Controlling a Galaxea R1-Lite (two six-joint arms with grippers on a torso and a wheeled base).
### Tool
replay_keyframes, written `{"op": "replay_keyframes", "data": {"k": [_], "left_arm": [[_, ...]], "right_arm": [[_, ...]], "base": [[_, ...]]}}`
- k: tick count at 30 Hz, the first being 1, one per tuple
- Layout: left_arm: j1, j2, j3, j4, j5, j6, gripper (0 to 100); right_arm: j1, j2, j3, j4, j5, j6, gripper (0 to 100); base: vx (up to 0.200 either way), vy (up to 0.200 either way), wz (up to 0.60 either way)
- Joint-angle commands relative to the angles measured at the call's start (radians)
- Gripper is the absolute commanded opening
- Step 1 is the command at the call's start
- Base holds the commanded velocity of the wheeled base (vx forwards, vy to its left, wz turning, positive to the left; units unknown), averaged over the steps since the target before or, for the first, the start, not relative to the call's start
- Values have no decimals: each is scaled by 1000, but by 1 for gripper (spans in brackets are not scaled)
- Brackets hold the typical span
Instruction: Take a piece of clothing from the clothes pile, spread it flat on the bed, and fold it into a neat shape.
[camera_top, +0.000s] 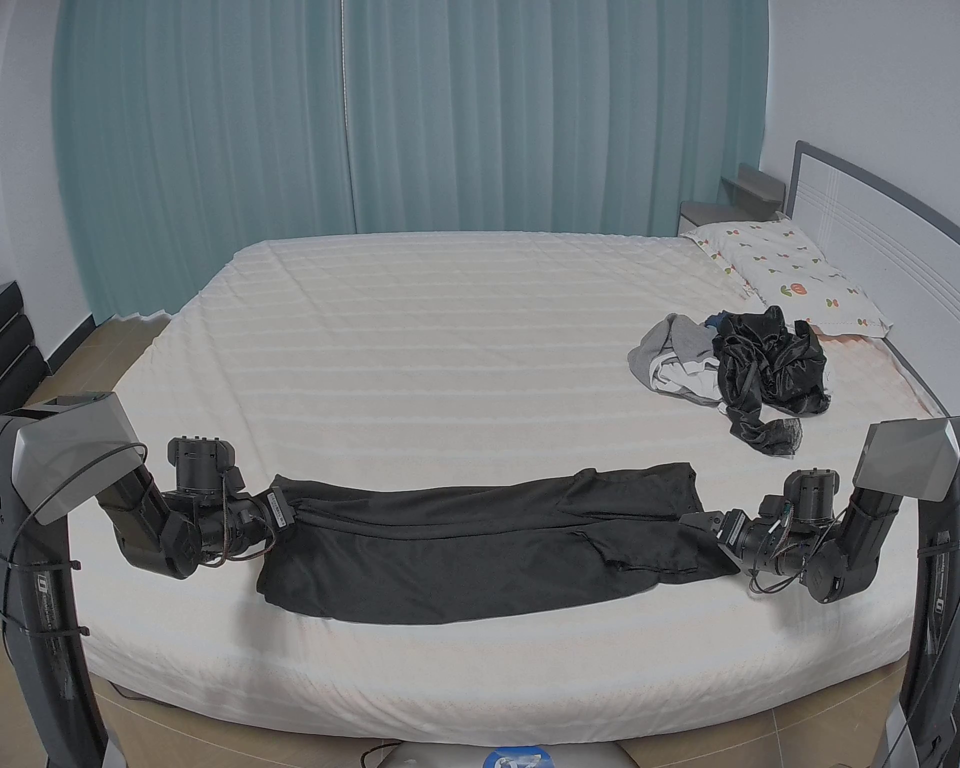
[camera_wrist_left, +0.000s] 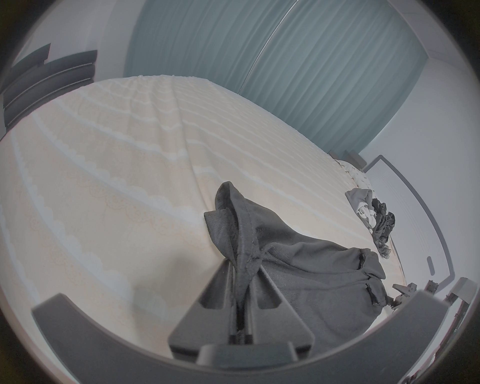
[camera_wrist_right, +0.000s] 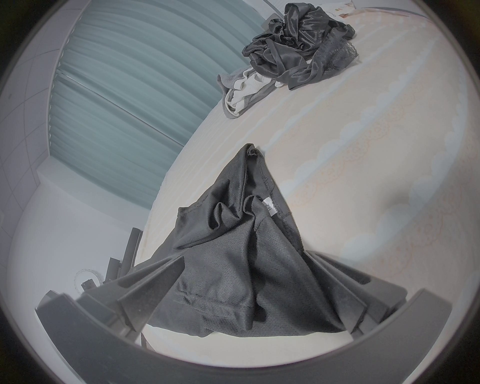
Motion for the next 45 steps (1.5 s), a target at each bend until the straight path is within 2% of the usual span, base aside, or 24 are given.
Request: {"op": "replay_keyframes", "data": {"k": [1, 12, 13, 28, 31, 39, 40, 45], "left_arm": [[0, 10, -11, -1, 1, 0, 0], [5, 33, -14, -3, 9, 6, 0], [5, 35, -14, -3, 9, 8, 100], [-17, 33, 3, -6, 32, 17, 100], [-17, 43, 11, -3, 32, 83, 100], [-18, 43, 25, -10, 33, 101, 100], [-17, 44, 25, -10, 32, 105, 0], [-17, 40, 28, -13, 45, 131, 0]], "right_arm": [[2, 2, 0, 0, 1, 0, 100], [2, 8, 2, -10, -1, 0, 100], [2, 8, 2, -10, -1, 0, 100], [2, 8, 3, -10, -1, 0, 100], [4, 8, 3, -10, -1, 0, 100], [4, 8, 3, -10, -1, 0, 100], [2, 8, 3, -10, -1, 0, 100], [2, 8, 5, -10, -1, 0, 100]], "base": [[0, 0, 0], [0, 0, 0], [0, 0, 0], [0, 0, 0], [0, 0, 0], [0, 0, 0], [0, 0, 0], [0, 0, 0]]}}
